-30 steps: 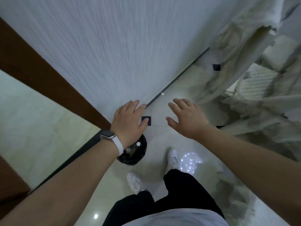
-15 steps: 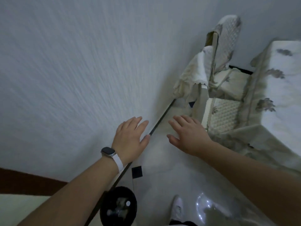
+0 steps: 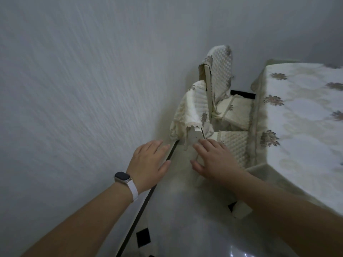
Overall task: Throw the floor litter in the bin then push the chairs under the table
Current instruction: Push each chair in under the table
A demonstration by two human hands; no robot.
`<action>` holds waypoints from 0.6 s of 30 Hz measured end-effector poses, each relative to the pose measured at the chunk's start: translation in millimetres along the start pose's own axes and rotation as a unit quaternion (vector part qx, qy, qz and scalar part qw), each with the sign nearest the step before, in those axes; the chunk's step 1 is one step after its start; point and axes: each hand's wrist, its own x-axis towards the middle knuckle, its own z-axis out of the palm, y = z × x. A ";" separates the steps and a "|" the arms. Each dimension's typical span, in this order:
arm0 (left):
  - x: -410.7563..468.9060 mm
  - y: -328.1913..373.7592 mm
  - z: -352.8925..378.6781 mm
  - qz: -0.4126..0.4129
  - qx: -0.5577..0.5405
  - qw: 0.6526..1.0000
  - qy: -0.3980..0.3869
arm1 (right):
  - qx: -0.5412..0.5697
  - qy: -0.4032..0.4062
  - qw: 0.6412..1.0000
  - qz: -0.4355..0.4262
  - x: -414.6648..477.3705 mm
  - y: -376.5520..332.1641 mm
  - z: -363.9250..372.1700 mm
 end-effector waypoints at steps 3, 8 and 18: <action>26.7 -15.7 10.0 0.020 -0.012 1.000 0.001 | 0.006 -0.002 1.000 0.027 14.8 3.8 4.2; 82.2 -51.2 38.2 0.067 -0.041 0.997 0.003 | -0.009 0.009 0.998 0.063 49.4 13.2 13.7; 217.9 -138.5 91.2 0.149 -0.103 0.982 -0.050 | -0.043 -0.005 0.982 0.185 162.1 14.7 39.8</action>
